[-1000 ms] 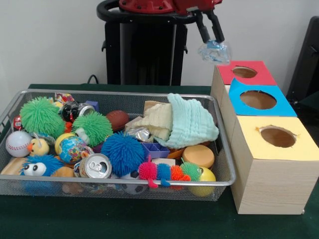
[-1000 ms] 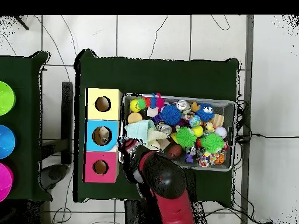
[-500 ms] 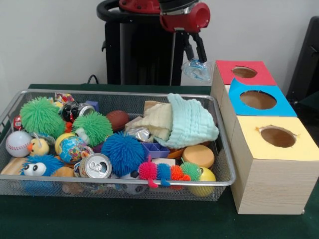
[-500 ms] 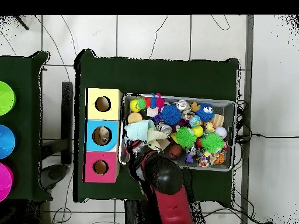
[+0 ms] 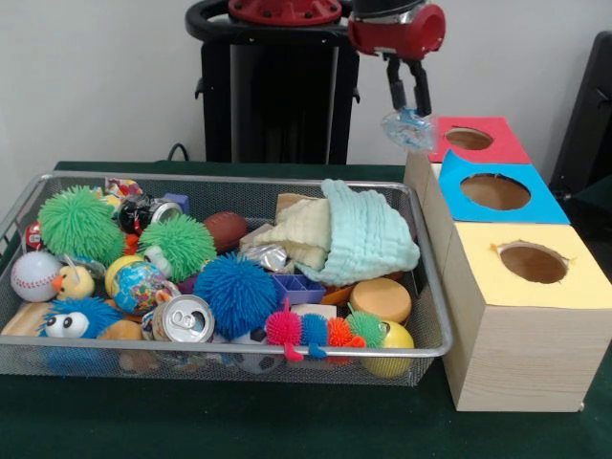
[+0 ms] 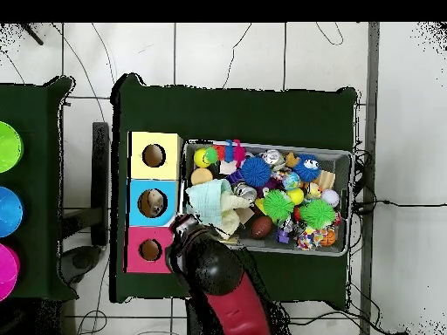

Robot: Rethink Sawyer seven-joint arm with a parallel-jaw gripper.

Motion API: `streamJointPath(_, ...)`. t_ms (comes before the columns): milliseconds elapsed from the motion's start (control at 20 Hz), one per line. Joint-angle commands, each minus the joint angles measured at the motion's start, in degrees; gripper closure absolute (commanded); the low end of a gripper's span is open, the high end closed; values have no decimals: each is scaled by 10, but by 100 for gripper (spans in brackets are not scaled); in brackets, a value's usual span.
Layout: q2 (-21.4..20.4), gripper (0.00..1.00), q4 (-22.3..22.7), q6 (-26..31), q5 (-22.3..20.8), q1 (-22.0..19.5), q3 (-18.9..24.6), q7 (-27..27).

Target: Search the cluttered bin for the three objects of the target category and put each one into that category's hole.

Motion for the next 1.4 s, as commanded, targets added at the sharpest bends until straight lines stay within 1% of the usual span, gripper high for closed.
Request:
streamJointPath(50, 14, 100, -103, 55, -45, 41, -38, 306)
streamJointPath(100, 15, 100, -107, 57, -48, 43, -39, 312)
streamJointPath(200, 19, 100, -130, 73, -69, 51, -52, 341)
streamJointPath(300, 21, 100, -141, 77, -80, 53, -55, 352)
streamJointPath(550, 26, 100, -193, 129, -143, 69, -91, 416)
streamJointPath(600, 29, 100, -198, 127, -146, 70, -93, 419)
streamJointPath(650, 40, 100, -204, 114, -145, 69, -91, 415)
streamJointPath(700, 50, 100, -201, 87, -134, 62, -78, 401)
streamJointPath(900, 71, 100, -223, 64, -130, 57, -64, 403)
streamJointPath(950, 83, 100, -242, 67, -132, 63, -69, 415)
streamJointPath(1000, 89, 100, -251, 67, -134, 67, -72, 421)
streamJointPath(1050, 100, 100, -254, 56, -129, 52, -65, 404)
streamJointPath(1100, 107, 100, -260, 55, -129, 54, -68, 406)
streamJointPath(1200, 117, 100, -263, 38, -124, 60, -68, 409)
streamJointPath(1300, 124, 100, -257, 11, -112, 60, -56, 404)
streamJointPath(1350, 128, 100, -245, -7, -104, 51, -40, 393)
streamJointPath(1400, 130, 100, -243, -11, -101, 51, -36, 392)
